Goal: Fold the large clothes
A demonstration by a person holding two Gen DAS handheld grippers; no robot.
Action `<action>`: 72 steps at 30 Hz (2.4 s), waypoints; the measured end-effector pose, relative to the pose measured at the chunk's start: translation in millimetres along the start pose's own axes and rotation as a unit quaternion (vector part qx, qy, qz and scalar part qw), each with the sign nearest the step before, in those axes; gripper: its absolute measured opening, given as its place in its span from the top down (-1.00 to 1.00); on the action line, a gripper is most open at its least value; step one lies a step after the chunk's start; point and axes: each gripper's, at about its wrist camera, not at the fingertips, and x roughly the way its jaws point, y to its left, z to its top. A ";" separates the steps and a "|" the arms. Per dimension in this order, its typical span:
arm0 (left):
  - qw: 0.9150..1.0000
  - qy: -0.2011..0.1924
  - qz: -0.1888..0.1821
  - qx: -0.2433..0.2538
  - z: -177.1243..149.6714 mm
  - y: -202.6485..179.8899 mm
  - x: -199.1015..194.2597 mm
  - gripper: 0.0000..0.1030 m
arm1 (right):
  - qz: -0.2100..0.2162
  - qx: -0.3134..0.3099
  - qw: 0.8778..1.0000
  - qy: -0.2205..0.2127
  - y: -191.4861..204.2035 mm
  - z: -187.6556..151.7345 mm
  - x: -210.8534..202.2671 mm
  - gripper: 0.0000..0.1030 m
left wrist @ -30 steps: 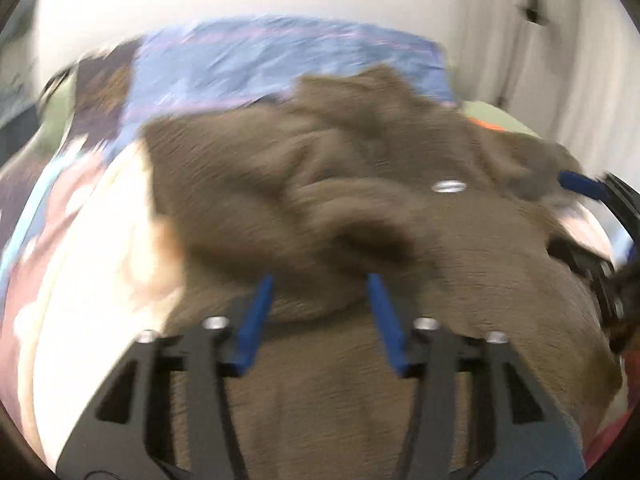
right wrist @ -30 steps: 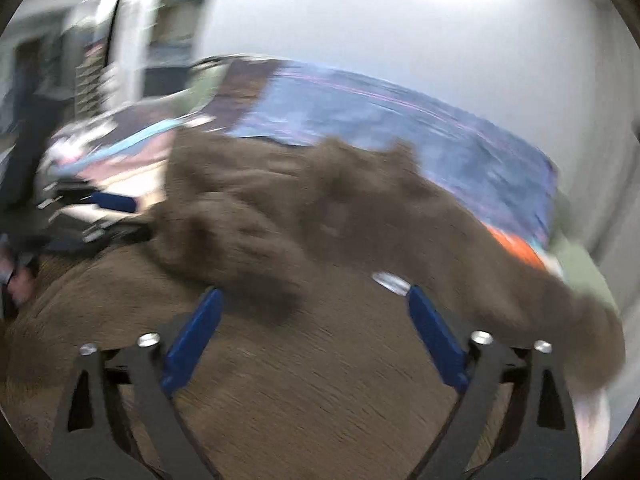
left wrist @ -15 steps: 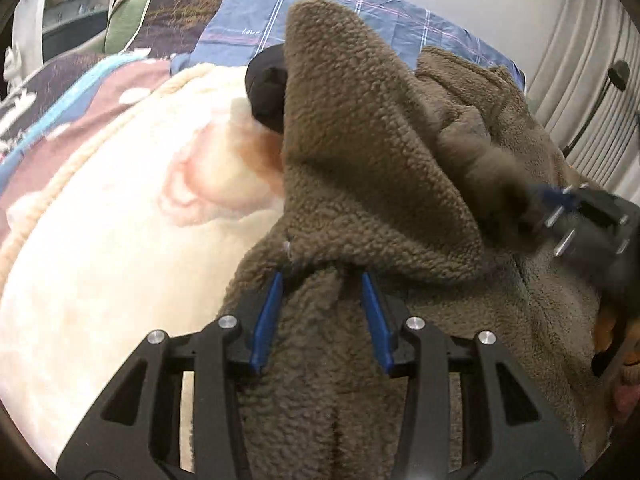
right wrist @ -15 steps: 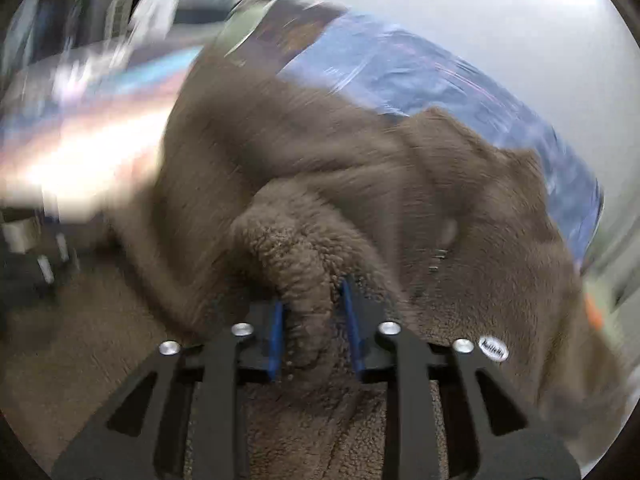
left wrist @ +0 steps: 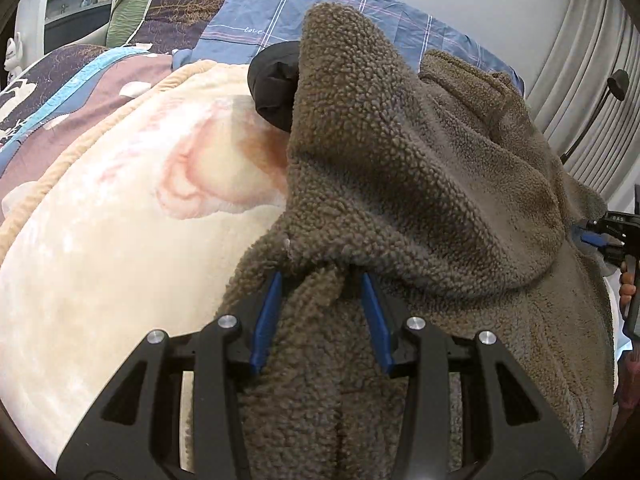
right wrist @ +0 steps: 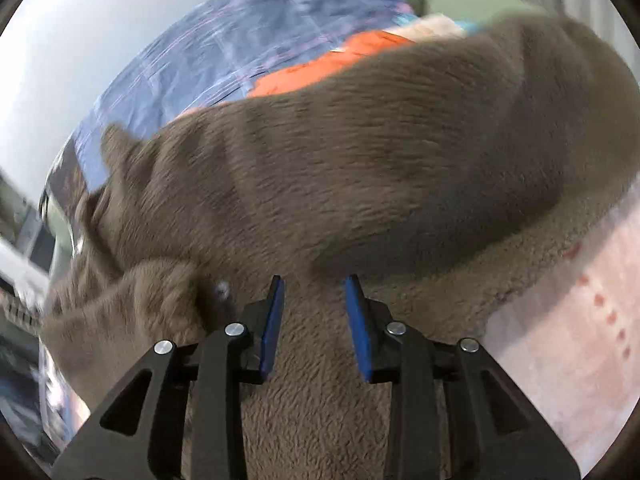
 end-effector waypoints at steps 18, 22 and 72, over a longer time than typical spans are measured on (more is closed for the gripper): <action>0.997 -0.013 -0.062 -0.046 -1.9 21.4 -2.4 0.16 | 0.164 -0.529 0.833 0.006 422.2 -99.9 23.7 -0.47; 0.993 -0.018 -0.091 -0.072 -4.0 32.4 -2.9 0.16 | 0.065 -0.561 0.826 0.002 462.1 -108.9 68.1 0.82; 0.999 0.004 0.017 0.049 59.1 -44.3 72.2 0.01 | 0.149 -0.187 0.968 0.078 100.6 -86.4 33.5 0.29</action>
